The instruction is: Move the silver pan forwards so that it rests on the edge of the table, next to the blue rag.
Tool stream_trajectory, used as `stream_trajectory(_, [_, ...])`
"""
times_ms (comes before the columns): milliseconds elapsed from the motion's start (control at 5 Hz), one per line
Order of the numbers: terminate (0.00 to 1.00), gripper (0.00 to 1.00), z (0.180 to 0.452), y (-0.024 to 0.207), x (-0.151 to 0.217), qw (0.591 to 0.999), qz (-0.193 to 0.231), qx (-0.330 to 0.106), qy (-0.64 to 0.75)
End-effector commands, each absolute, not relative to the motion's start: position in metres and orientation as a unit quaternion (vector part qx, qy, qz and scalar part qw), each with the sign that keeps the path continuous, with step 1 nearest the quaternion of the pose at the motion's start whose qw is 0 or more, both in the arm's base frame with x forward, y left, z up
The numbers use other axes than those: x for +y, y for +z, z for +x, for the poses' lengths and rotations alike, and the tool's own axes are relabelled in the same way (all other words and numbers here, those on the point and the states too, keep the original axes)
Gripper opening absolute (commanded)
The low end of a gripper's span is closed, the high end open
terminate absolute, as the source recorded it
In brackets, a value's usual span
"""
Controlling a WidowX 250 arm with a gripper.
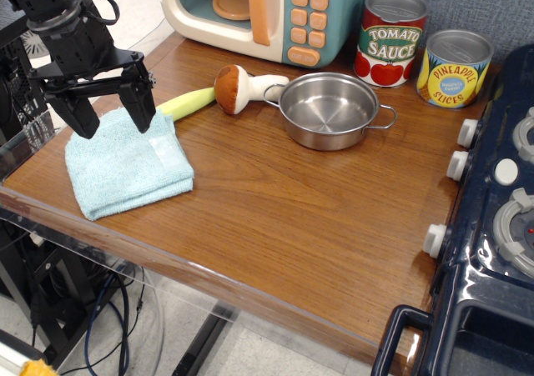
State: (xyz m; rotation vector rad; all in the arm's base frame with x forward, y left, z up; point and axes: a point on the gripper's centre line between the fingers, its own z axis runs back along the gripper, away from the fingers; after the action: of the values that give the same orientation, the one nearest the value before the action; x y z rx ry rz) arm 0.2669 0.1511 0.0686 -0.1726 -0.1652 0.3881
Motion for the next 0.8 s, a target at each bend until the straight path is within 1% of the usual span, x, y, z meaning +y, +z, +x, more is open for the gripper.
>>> stream_trajectory(0, [0.00, 1.00, 0.267, 0.069, 0.151, 0.974, -0.086, -0.082, 0.192])
stream_trajectory(200, [0.00, 1.00, 0.277, 0.078, 0.141, 0.967, -0.109, -0.086, 0.215])
stream_trajectory(400, [0.00, 1.00, 0.294, 0.084, 0.122, 0.961, -0.136, -0.075, 0.230])
stream_trajectory(600, [0.00, 1.00, 0.312, 0.093, 0.102, 0.952, -0.150, -0.087, 0.252])
